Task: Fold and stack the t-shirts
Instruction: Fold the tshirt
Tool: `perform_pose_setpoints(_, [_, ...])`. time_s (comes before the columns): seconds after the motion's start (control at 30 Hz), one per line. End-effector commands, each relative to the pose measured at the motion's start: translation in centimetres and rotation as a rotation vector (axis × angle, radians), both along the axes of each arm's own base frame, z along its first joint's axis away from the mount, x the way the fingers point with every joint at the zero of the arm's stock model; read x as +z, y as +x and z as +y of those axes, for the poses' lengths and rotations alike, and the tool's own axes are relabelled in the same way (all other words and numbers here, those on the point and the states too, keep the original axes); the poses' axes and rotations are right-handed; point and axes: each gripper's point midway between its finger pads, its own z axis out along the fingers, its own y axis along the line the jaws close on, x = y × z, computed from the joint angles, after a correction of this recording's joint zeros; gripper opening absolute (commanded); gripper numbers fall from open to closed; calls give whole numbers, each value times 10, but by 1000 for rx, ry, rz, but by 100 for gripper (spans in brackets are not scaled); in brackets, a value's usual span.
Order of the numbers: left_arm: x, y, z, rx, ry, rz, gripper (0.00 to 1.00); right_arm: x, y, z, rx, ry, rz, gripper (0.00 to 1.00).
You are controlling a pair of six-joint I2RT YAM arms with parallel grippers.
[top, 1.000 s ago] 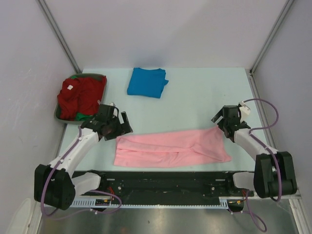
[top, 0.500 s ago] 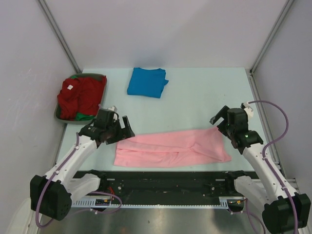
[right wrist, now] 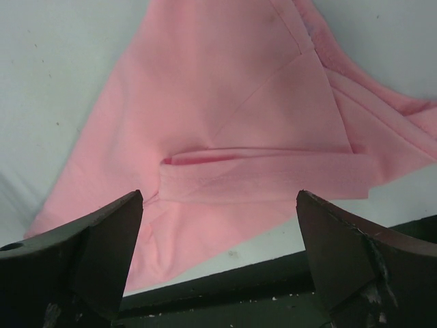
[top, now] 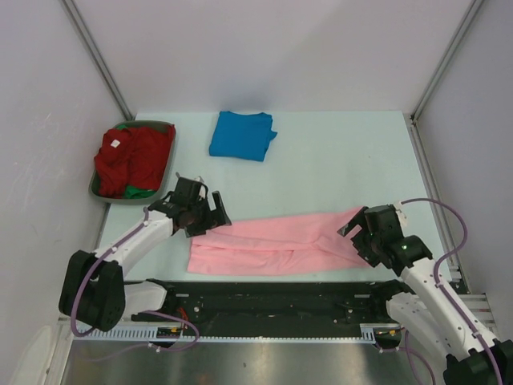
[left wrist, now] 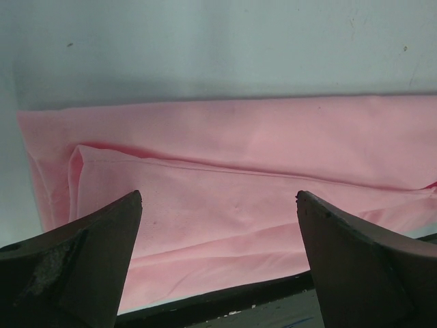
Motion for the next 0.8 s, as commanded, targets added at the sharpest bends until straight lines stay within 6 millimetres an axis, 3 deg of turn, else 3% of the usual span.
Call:
perform_pose_setpoints(0.0, [9, 21, -12, 14, -35, -61, 100, -3, -18, -3, -44, 9, 45, 100])
perform_pose_setpoints(0.2, [-11, 16, -10, 37, -33, -35, 100, -18, -35, -7, -53, -14, 101, 100])
perform_pose_setpoints(0.43, [-11, 21, -15, 51, -63, -44, 100, -48, -46, -7, -78, -11, 149, 100])
perform_pose_setpoints(0.77, [2, 18, -13, 47, -66, -63, 100, -57, -26, -9, -138, -29, 105, 100])
